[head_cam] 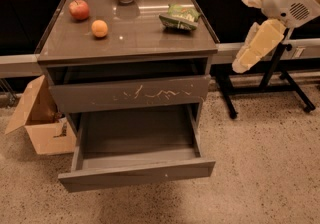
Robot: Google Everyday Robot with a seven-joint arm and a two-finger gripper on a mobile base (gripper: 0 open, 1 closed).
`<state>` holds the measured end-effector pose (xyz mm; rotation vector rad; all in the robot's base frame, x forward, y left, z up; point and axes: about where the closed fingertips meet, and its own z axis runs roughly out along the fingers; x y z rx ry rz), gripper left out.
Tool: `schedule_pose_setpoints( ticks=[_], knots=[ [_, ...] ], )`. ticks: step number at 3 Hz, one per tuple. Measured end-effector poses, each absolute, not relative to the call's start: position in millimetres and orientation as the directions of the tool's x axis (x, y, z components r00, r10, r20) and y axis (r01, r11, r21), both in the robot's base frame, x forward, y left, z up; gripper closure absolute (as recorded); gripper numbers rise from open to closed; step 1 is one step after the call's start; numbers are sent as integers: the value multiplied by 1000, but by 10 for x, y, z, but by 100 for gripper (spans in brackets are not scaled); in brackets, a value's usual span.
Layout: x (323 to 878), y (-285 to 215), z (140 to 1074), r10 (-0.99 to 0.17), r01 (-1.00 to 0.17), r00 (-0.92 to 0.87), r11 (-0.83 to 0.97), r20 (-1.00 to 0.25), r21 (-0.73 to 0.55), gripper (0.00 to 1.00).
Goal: Place green jalapeno chip bag into middle drawer
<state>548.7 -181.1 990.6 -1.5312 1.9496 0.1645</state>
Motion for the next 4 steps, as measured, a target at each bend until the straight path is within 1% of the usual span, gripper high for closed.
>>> schedule_pose_setpoints(
  ticks=[1, 2, 4],
  knots=[
    [5487, -1811, 9906, -826, -907, -111, 312, -552, -283, 0],
    [5734, -1754, 9863, -790, -888, -97, 343, -605, -306, 0],
    [6522, -1521, 9739, -730, -875, -30, 350, -683, -335, 0]
  ],
)
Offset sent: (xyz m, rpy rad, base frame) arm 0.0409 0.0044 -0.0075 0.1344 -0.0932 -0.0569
